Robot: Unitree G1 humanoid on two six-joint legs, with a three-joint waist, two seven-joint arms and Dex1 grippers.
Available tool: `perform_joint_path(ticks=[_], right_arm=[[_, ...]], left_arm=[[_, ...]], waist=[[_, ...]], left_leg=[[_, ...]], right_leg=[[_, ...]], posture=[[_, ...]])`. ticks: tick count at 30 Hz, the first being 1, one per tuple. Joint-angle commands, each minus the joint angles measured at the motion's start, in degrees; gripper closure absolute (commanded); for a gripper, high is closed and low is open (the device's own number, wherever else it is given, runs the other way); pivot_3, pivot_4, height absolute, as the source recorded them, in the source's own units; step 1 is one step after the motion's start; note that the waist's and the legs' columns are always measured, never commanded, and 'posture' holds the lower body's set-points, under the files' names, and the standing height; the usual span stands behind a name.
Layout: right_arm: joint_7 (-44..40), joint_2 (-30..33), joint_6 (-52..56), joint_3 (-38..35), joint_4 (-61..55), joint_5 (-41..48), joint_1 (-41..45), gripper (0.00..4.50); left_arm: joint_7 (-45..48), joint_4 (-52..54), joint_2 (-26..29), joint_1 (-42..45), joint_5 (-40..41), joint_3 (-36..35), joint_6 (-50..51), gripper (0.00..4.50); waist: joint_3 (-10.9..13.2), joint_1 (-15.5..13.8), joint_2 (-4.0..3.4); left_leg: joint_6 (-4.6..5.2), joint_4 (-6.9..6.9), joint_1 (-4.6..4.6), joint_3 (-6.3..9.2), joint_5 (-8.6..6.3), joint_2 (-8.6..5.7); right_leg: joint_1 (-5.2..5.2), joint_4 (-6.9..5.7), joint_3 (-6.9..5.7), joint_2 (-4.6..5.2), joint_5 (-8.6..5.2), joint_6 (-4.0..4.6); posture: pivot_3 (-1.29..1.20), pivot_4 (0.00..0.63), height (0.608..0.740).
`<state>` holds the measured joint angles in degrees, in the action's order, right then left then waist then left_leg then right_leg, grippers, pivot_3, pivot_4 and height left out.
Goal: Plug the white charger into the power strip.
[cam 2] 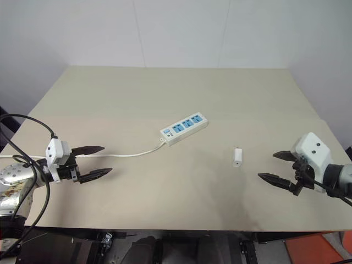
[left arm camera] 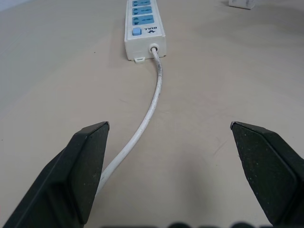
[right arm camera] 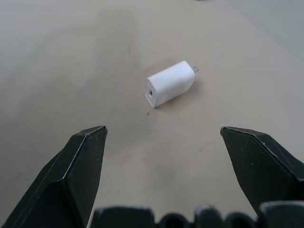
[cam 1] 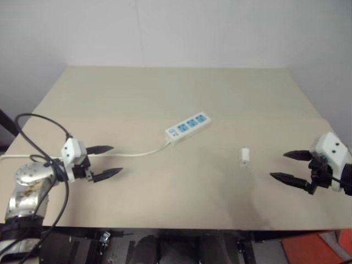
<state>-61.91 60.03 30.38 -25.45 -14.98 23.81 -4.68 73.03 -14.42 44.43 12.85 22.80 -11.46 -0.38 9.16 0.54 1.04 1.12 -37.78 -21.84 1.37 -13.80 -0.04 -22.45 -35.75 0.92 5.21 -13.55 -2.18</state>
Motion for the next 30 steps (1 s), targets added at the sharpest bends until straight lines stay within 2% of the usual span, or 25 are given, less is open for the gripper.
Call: perform_joint_path(ticks=[1,14,18,21,30], right_arm=[[0.56,0.12,-0.66,-2.97,-1.57,0.26,-0.39,0.00],[1.38,0.75,0.02,-3.72,-1.71,0.34,-0.53,0.00],[2.00,-0.09,-0.60,-3.09,-1.93,-0.15,-1.04,0.00],[2.79,-0.54,1.20,-1.48,-3.96,1.87,1.29,0.00],[8.85,-4.68,4.36,8.07,-10.08,3.50,10.51,0.00]], left_arm=[[-0.10,0.92,0.21,0.83,0.12,-0.06,-0.64,0.04],[1.02,-2.20,-0.90,3.74,0.07,1.00,-1.38,0.04],[-3.62,-5.19,-2.45,6.09,-3.27,1.90,-2.97,0.04],[-9.41,-10.44,-7.42,11.98,-6.24,3.87,-3.40,0.04],[-13.90,-31.19,-16.39,29.43,-17.94,14.19,-6.70,0.04]], waist=[[0.00,0.00,0.00],[0.00,0.07,0.00],[0.00,0.02,0.00],[0.00,-0.45,0.00],[0.05,-0.80,0.09]], left_leg=[[0.00,0.00,0.00,0.00,0.00,0.00],[0.00,0.00,0.01,-0.02,0.00,-0.01],[0.00,0.00,0.01,-0.02,0.00,-0.01],[0.00,-0.02,0.06,-0.02,0.00,-0.05],[0.00,-0.08,-0.17,-0.11,0.00,-0.23]], right_leg=[[0.00,0.00,0.00,0.00,0.00,0.00],[0.00,-0.01,0.00,0.00,0.00,0.00],[0.00,-0.03,-0.01,-0.01,0.00,0.00],[0.08,-0.03,-0.02,0.01,0.00,-0.02],[-0.04,-0.02,-0.14,-0.06,0.03,-0.01]], posture=[[0.00,0.150,0.740],[0.00,0.150,0.740],[0.00,0.150,0.740],[0.00,0.150,0.740],[0.00,0.150,0.740]])
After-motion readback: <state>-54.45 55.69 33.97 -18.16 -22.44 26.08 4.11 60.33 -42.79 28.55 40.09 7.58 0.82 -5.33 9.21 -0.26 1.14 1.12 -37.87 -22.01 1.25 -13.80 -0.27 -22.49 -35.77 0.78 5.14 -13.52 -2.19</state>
